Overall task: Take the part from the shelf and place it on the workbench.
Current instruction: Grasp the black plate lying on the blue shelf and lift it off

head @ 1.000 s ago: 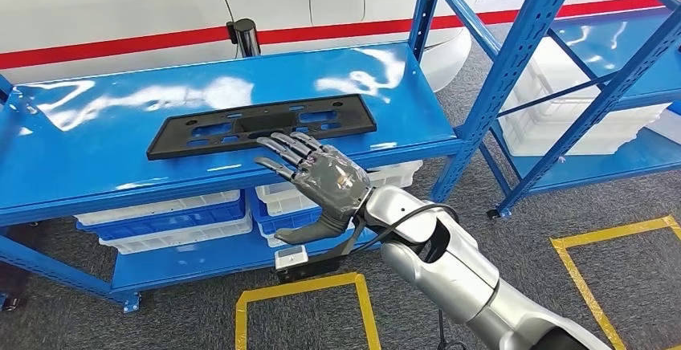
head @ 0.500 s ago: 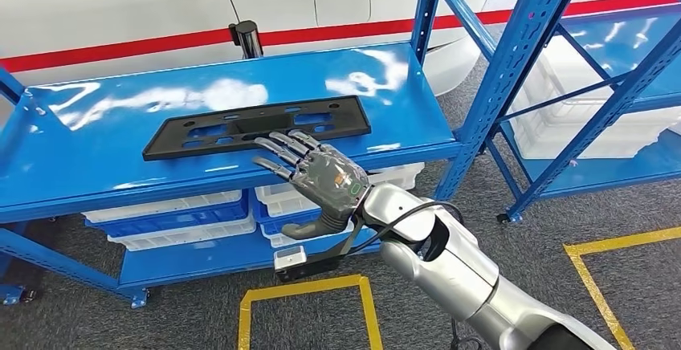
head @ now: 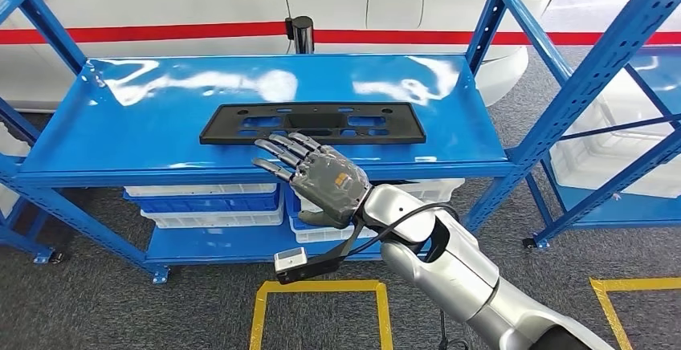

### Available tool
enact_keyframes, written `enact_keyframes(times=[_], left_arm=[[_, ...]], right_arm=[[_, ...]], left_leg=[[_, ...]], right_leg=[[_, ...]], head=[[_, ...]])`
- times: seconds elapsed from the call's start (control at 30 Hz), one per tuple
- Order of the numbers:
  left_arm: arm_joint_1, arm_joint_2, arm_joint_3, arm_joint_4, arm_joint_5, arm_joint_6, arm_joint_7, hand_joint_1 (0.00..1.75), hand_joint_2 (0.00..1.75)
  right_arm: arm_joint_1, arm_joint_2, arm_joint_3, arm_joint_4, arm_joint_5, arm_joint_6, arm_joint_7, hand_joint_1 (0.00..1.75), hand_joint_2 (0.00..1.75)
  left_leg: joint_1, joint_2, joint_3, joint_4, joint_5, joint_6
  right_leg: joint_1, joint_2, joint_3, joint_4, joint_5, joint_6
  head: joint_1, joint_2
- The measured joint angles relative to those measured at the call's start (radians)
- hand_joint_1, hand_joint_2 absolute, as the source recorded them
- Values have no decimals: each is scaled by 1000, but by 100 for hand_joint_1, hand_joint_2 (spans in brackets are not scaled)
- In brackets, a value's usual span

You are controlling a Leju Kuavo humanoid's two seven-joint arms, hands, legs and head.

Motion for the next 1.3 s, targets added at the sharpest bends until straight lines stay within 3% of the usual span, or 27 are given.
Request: enact_keyframes(times=[0.03, 0.1, 0.13, 0.2, 0.33, 0.5, 0.57, 0.63, 0.73, 0.97, 1.3], left_arm=[[0, -1, 0, 0, -2, 0, 2, 0, 0], [0, -4, 0, 0, -6, 0, 3, 0, 0], [-1, -5, 0, 0, -6, 0, 4, 0, 0], [0, -6, 0, -1, -8, 0, 5, 0, 0], [3, -8, 7, -1, -12, -2, 9, 0, 0], [3, -11, 17, -1, -13, -3, 9, 0, 0], [3, -12, 18, -1, -13, -3, 9, 0, 0], [3, -13, 19, -1, -14, -3, 10, 0, 0], [3, -15, 22, -1, -21, -3, 13, 0, 0], [4, -23, 48, -1, -44, -2, 21, 0, 0], [4, -25, 65, -1, -46, -2, 22, 0, 0]], right_arm=[[3, -1, 1, 1, 1, 0, 0, 0, 131], [5, -1, 2, 1, 2, 0, 0, 0, 44], [6, -1, 2, 1, 2, -1, 0, 0, 0], [10, 2, 1, 1, 3, -4, 3, 0, 0], [20, 15, -11, 1, 12, -12, 52, 0, 0], [28, 25, -16, 1, 19, -12, 73, 0, 0], [30, 25, -17, 1, 20, -13, 78, 0, 87], [31, 25, -19, 1, 27, -20, 87, 0, 175], [37, 28, -29, 2, 63, -45, 124, 0, 175], [41, 36, -56, 16, 231, -54, 313, 0, 175], [42, 42, -74, 36, 241, -40, 336, 0, 175]], left_leg=[[0, -12, 0, 1, 0, 0], [0, -33, 1, 3, -2, -3], [-2, -43, 0, 9, -5, -7], [-5, -53, -5, 16, -10, -16], [-2, -51, -6, 17, -11, -3], [-1, -42, 0, 10, -11, -3], [0, -41, 0, 9, -11, -6], [1, -41, 0, 9, -11, -17], [3, -40, 0, 8, -11, -30], [-5, -40, -1, 8, -11, -30], [-8, -40, -1, 10, -11, -29]], right_leg=[[0, 2, 8, -20, 15, 8], [-3, 16, 70, -155, 74, 23], [-5, 24, 99, -223, 100, 25], [-7, 32, 129, -289, 122, 17], [-6, 34, 132, -294, 127, 5], [-2, 41, 132, -294, 127, 3], [-1, 41, 132, -293, 127, 2], [1, 41, 132, -293, 127, 2], [1, 41, 132, -292, 126, 1], [-3, 40, 132, -293, 126, 1], [-8, 40, 132, -293, 126, 1]], head=[[0, 0], [0, 0], [0, 0], [-1, 0], [-2, 0], [-2, 0], [-2, 0], [-2, 0], [-2, 0], [-2, 0], [-2, 0]])
